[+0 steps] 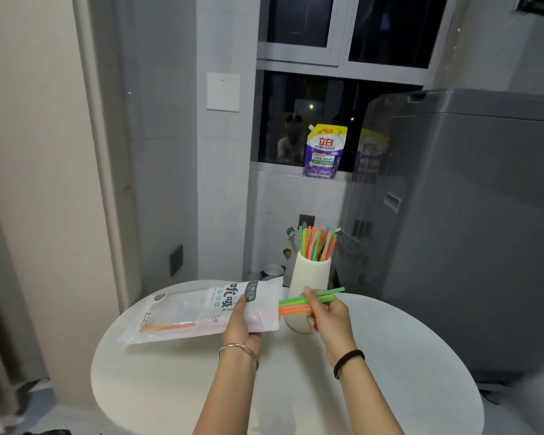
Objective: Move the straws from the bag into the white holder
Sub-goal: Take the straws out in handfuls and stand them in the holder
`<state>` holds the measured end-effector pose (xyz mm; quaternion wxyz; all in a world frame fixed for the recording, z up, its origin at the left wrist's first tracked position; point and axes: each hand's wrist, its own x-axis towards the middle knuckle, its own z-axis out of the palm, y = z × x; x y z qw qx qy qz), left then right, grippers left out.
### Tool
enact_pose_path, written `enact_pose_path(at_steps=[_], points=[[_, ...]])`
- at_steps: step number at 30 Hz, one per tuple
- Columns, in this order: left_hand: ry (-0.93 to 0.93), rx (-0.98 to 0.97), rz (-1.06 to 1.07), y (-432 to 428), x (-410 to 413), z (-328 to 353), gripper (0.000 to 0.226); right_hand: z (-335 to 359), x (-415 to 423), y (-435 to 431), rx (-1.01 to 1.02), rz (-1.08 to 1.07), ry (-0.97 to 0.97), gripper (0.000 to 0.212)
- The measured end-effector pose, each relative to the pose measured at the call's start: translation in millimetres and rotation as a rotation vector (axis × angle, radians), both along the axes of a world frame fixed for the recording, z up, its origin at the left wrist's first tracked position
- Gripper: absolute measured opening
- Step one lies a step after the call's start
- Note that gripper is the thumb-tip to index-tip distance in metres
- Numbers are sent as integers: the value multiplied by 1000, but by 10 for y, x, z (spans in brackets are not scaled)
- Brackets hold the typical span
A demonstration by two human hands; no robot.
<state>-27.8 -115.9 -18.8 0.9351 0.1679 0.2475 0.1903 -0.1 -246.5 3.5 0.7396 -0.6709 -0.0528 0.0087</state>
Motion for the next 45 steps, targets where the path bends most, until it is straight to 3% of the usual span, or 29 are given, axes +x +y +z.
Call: enact_pose_path(at_steps=[5,9,17,25,36,45], points=[[6,-11,13,87,-20,-21,49,90,96,-217,219,-221,18,26],[9,4,33,79,16,-63,50,63,72,-160,314,-191,37,21],[30,-17,89,-68,48,-47,50,-9,-52,96,127,-42,14,30],[67,0,147,19,25,-51,46,130,88,-191,226,-279,69,38],[13,-1,83,-199,101,-24,45,46,-13,78,-24,47,-74,30],[24,-29,95,4,148,-73,46,664,524,-271,-5,-182,-241,38]])
